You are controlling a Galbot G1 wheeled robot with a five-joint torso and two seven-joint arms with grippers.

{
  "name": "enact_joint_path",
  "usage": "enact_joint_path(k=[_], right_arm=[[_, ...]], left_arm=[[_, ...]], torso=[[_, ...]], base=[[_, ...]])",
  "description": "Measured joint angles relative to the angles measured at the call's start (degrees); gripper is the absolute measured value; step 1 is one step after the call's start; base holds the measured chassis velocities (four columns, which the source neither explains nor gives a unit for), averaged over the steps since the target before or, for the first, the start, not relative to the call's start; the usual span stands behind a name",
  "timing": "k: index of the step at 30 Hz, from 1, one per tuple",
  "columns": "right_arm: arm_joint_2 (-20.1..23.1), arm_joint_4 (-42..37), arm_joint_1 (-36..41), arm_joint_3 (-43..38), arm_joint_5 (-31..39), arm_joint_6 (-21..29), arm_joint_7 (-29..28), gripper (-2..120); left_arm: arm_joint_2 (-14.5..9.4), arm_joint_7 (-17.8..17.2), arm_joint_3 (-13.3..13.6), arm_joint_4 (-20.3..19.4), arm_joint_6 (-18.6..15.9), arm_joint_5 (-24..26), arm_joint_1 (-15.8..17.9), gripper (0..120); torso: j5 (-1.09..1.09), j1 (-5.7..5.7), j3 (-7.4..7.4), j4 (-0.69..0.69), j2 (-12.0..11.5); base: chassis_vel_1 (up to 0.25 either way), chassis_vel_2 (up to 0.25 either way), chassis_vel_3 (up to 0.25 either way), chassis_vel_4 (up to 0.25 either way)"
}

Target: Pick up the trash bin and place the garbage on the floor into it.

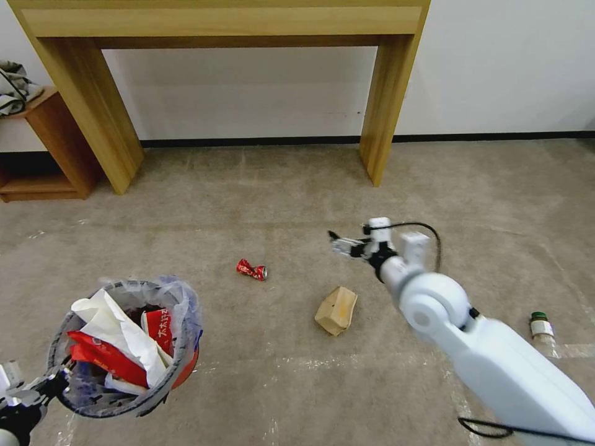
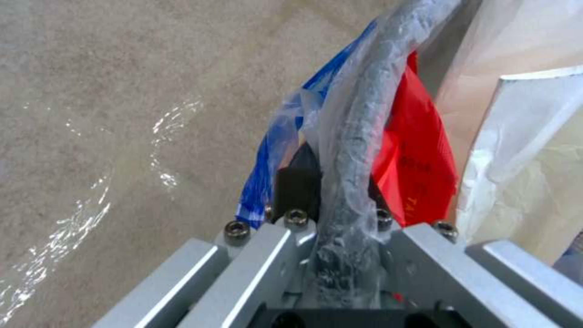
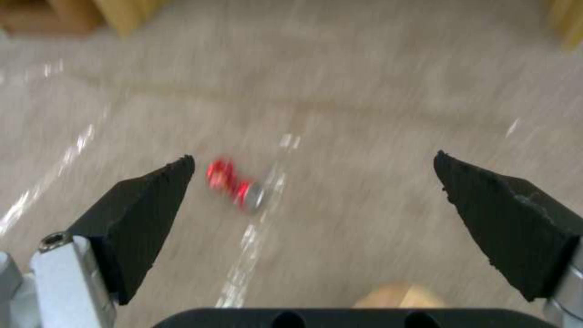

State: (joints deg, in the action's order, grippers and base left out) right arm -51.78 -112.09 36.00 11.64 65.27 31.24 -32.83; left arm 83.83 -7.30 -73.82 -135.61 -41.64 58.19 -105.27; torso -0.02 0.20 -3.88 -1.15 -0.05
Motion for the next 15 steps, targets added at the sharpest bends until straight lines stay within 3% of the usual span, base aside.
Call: enact_joint_path(k=[4,13,15], right_arm=[[-1.65,3.39,-3.68,5.76,7.06,2.73,-4.35,100],[-2.3,4.49,-4.43,7.12,8.5,3.23,-5.42,100],[-4.98,7.93,-6.29,9.94,12.93,5.22,-9.11,100]], left_arm=[[0.0,0.13,0.0,0.52,0.0,-0.32,0.3,2],[-0.01,0.13,0.0,0.69,0.0,-0.36,0.46,2],[-0.04,0.1,-0.03,1.2,0.0,-0.42,0.82,2]], torso=[[0.0,0.0,0.0,-0.01,0.0],[0.0,0.0,0.0,-0.02,0.0],[0.0,0.0,0.0,-0.01,0.0]], base=[[0.0,0.0,0.0,0.0],[0.0,0.0,0.0,0.0],[0.0,0.0,0.0,0.0]])
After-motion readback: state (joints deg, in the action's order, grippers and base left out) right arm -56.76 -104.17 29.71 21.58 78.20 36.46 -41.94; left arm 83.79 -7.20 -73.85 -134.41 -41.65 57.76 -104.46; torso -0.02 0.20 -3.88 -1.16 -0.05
